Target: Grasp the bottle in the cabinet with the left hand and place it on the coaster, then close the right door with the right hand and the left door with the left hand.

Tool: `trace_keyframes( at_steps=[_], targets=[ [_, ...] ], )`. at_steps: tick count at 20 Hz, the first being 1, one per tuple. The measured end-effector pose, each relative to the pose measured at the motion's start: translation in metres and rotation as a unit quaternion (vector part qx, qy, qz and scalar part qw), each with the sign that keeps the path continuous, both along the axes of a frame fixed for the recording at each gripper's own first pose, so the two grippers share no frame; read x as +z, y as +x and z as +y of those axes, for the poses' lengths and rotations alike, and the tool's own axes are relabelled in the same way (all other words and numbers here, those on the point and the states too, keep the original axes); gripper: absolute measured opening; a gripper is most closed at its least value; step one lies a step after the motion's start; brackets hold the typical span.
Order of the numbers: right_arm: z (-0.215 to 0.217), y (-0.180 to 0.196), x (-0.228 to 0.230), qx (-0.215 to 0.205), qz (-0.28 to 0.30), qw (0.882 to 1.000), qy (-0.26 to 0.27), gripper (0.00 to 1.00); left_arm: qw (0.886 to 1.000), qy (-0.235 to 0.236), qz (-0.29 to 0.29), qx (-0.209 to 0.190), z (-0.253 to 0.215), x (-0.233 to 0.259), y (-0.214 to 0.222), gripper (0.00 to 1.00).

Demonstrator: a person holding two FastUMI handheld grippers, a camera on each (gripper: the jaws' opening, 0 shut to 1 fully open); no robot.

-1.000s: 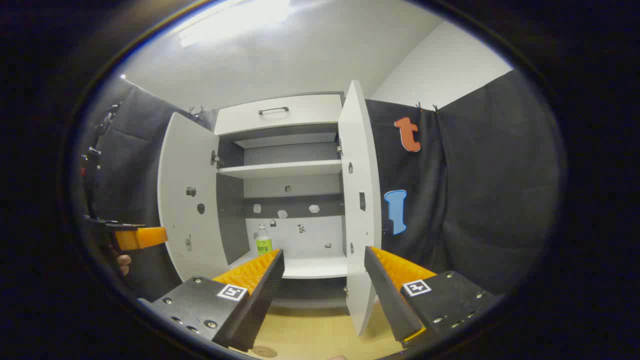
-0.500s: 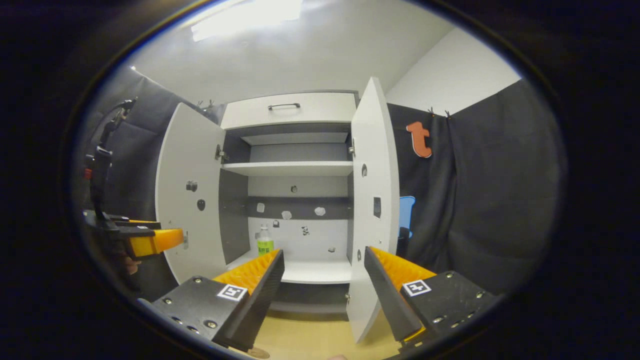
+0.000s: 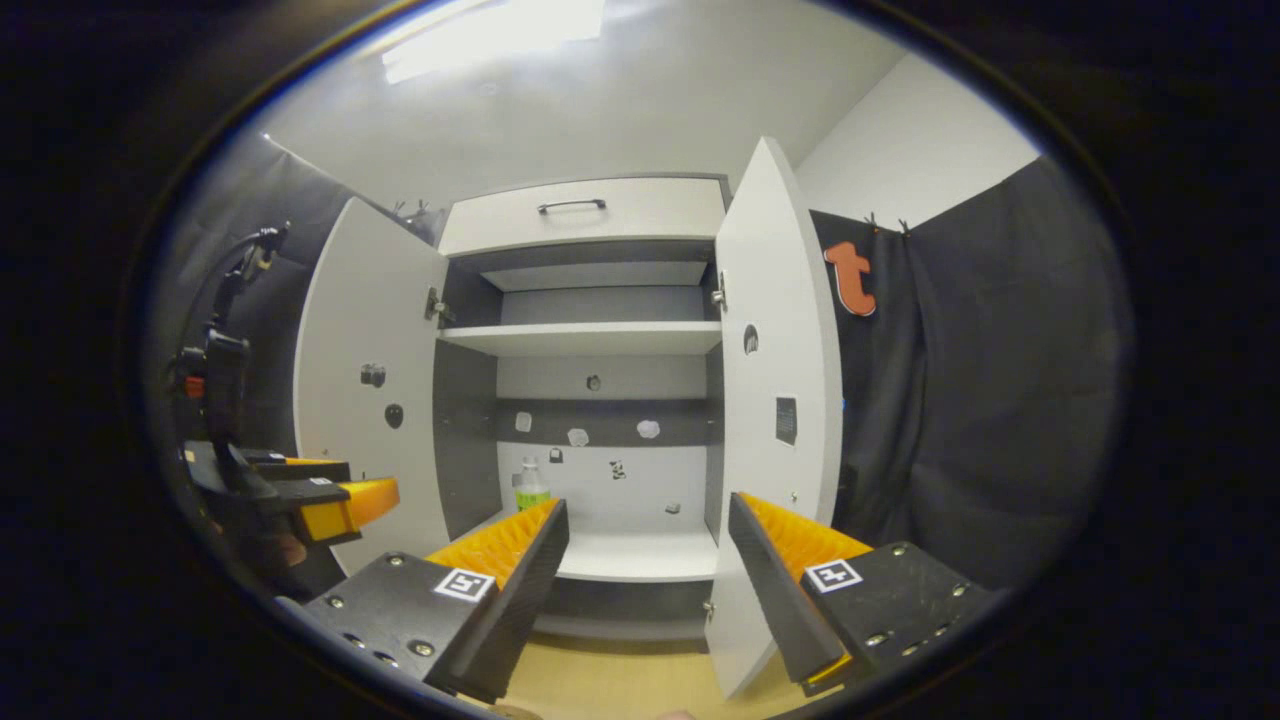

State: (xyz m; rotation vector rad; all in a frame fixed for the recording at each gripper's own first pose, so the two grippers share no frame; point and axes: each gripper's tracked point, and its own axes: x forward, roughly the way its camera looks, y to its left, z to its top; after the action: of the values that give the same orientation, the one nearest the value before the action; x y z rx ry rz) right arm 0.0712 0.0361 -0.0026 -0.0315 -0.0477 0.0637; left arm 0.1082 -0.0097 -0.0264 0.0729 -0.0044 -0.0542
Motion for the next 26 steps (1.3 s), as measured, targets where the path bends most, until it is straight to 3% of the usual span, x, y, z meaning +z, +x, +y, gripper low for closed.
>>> trace_keyframes(
  at_steps=[6,12,17,21,22,26],
  targets=[
    [0.010,0.023,-0.002,0.008,-0.012,1.000,-0.018,0.97,1.000,0.007,0.002,-0.004,-0.001,-0.015,0.054,0.95],
    [0.013,0.045,-0.014,-0.001,-0.001,1.000,-0.014,0.97,0.999,-0.003,0.025,-0.037,-0.011,-0.046,0.111,0.95],
    [0.015,0.048,-0.006,-0.005,-0.021,1.000,-0.008,0.97,0.999,-0.012,0.032,-0.042,-0.016,-0.076,0.174,0.95],
    [0.006,0.041,-0.007,-0.016,-0.030,0.999,-0.034,0.97,0.999,-0.027,0.019,-0.040,-0.022,-0.096,0.231,0.95],
    [0.002,0.039,-0.010,-0.020,-0.028,0.998,-0.043,1.00,0.999,-0.025,0.023,-0.036,-0.022,-0.101,0.243,0.95],
    [-0.011,0.034,-0.022,-0.039,-0.018,0.997,-0.062,0.95,1.000,-0.006,0.021,-0.021,-0.023,-0.112,0.290,0.95]
  ],
)
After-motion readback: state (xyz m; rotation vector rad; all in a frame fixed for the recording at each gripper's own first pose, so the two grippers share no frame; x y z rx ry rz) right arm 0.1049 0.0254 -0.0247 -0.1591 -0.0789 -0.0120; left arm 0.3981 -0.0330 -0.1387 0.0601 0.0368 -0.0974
